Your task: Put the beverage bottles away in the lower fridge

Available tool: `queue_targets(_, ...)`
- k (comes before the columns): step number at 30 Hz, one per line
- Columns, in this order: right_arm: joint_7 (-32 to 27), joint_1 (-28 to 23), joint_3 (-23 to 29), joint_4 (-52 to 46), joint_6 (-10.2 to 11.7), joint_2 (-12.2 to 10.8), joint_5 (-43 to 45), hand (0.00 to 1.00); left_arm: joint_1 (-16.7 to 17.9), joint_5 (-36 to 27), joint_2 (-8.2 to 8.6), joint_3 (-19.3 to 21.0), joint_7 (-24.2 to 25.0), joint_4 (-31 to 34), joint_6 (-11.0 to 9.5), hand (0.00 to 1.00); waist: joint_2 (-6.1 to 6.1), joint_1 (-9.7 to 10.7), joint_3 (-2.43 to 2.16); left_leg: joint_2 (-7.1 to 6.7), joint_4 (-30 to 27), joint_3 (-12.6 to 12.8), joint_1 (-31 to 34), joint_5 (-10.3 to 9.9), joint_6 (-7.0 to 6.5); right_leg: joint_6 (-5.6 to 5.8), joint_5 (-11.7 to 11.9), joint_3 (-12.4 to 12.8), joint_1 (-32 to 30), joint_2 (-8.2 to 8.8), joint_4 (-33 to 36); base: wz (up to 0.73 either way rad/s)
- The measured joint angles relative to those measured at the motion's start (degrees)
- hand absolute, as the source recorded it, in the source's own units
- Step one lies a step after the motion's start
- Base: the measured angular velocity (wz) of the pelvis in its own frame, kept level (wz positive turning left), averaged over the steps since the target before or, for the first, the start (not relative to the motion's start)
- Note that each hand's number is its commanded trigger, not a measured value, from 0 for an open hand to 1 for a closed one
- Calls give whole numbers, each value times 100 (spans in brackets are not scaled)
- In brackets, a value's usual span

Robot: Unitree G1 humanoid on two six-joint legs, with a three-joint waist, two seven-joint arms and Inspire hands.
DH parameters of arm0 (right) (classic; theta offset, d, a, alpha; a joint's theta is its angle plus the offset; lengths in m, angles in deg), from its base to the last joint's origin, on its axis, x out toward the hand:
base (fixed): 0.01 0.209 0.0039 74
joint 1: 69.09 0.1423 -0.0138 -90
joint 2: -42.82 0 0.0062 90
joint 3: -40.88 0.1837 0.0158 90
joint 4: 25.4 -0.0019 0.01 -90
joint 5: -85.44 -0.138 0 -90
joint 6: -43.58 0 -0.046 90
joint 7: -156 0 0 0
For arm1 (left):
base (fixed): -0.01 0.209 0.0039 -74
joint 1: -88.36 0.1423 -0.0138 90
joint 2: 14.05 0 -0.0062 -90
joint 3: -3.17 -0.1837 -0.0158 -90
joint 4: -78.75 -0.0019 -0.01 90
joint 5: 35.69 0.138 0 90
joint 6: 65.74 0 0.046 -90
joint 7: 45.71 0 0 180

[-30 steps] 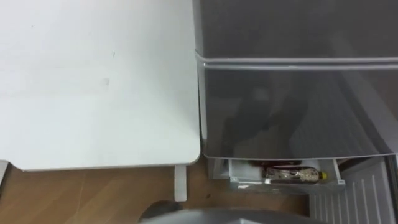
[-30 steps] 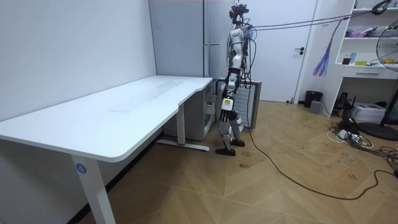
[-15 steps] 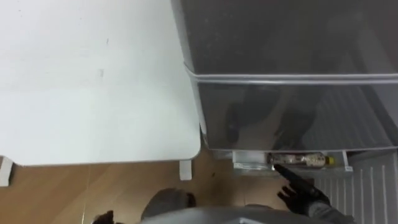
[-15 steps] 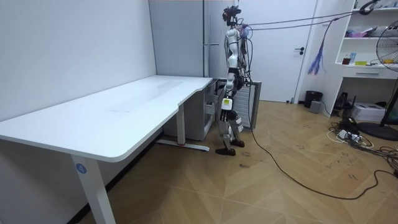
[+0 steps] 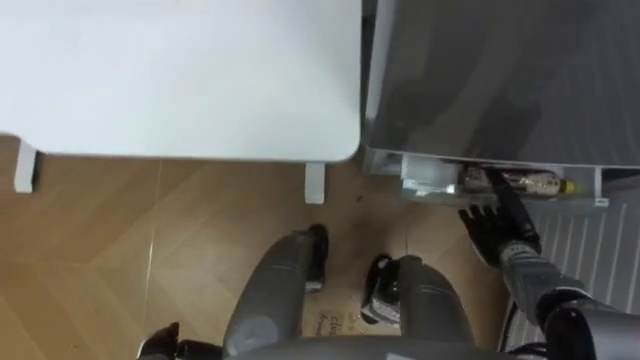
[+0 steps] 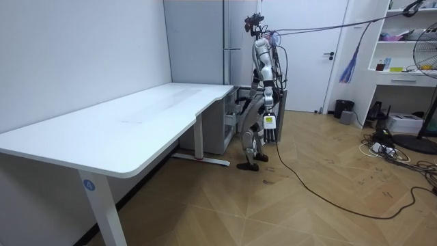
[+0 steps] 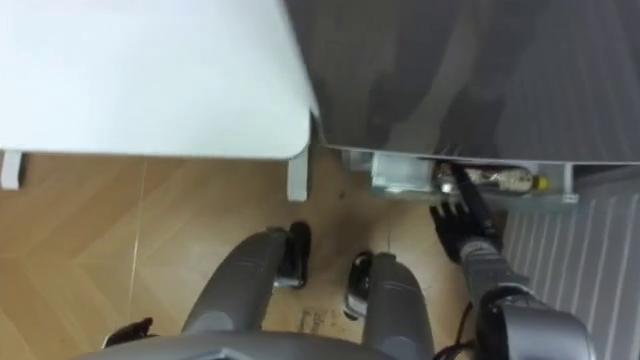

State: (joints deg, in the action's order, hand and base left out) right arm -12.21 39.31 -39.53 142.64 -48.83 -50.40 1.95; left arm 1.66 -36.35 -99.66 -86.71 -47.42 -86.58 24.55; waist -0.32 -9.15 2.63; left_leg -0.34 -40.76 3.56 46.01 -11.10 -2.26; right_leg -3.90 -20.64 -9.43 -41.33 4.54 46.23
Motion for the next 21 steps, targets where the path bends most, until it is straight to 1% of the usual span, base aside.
queue_targets(1, -88, 105, -68, 0, -12, 102, -74, 0, -39, -85, -47, -118, 1, -3, 13, 0, 28, -88, -8, -59, -105, -59, 231, 6, 1, 4, -2, -11, -247, 52, 149, -8)
queue_targets(3, -194, 236, -109, 1, -25, 240, -155, 0, -137, -172, -116, -167, -5, -8, 57, 0, 45, -172, -9, -82, -281, -96, 561, 20, -17, 6, -2, -54, -569, 102, 338, 3)
queue_targets(4, -234, 262, -104, 1, -25, 301, -186, 0, -161, -242, -162, -177, -9, -2, 45, 0, 40, -176, -6, -158, -403, -154, 719, 34, -26, 8, -6, -120, -706, 187, 496, 16)
queue_targets(5, -252, 270, -105, 1, -28, 332, -210, 0, -161, -298, -191, -196, -17, -1, 31, 0, 40, -187, -6, -172, -473, -161, 783, 38, -34, 8, -33, -132, -764, 219, 585, 19)
queue_targets(6, -284, 274, -133, 1, -41, 383, -257, 0, -154, -408, -257, -270, -53, 0, 35, 0, 47, -213, -7, -194, -627, -180, 924, 25, -50, 16, -101, -137, -888, 255, 750, 13)
queue_targets(7, -298, 314, -173, 1, -69, 467, -308, 0, -155, -483, -310, -383, -108, 16, 41, 0, 52, -230, -5, -242, -784, -225, 1106, -3, -91, 24, -146, -138, -1058, 288, 916, 11)
queue_targets(10, -351, 437, -266, 34, -72, 629, -492, 0, -157, -616, -344, -623, -230, 85, 71, 0, 49, -264, -4, -306, -1103, -246, 1527, -35, -139, 53, -205, -136, -1474, 368, 1274, 6)
queue_targets(11, -378, 460, -351, 35, -57, 717, -540, 0, -158, -651, -343, -722, -250, 124, 79, 0, 48, -314, -5, -368, -1267, -268, 1694, -44, -152, 59, -234, -122, -1647, 429, 1467, 0)
queue_targets(12, -410, 471, -398, 34, -46, 794, -626, 0, -163, -678, -346, -736, -264, 147, 79, 0, 51, -387, -5, -421, -1434, -289, 1860, -76, -150, 62, -290, -98, -1814, 471, 1655, 3)
queue_targets(13, -420, 489, -405, 34, -36, 828, -646, 0, -162, -704, -351, -748, -276, 167, 82, 0, 53, -408, -6, -460, -1510, -305, 1948, -96, -133, 71, -320, -89, -1907, 500, 1745, 6)
queue_targets(15, -428, 589, -539, 34, 2, 958, -677, 0, -180, -779, -391, -867, -284, 231, 109, 0, 61, -443, -6, -561, -1738, -312, 2303, -135, -69, 82, -403, -86, -2277, 650, 2063, 11)
queue_targets(17, -429, 691, -708, 35, 54, 1017, -715, 0, -229, -796, -430, -1010, -286, 232, 112, 0, 60, -496, -7, -595, -1867, -328, 2545, -140, -44, 74, -407, -102, -2508, 706, 2211, 5)
queue_targets(18, -429, 773, -811, 34, 77, 1067, -803, 0, -270, -860, -453, -1109, -286, 236, 109, 0, 65, -516, -6, -659, -1920, -361, 2689, -157, 24, 65, -436, -112, -2658, 762, 2303, 8)
queue_targets(19, -428, 860, -849, 34, 101, 1106, -902, 0, -314, -889, -479, -1189, -286, 236, 107, 0, 71, -518, -3, -703, -1930, -388, 2834, -159, 95, 67, -513, -118, -2812, 801, 2372, 12)
queue_targets(20, -424, 892, -847, 33, 123, 1115, -944, 0, -340, -898, -493, -1221, -286, 236, 103, 0, 73, -518, -3, -730, -1912, -404, 2895, -156, 136, 68, -523, -135, -2878, 835, 2382, 17)
queue_targets(21, -417, 968, -846, 31, 160, 1121, -1055, 0, -378, -1018, -515, -1240, -286, 237, 80, 0, 94, -518, 11, -746, -1882, -417, 2992, -163, 324, 52, -550, -184, -2968, 913, 2380, 15)
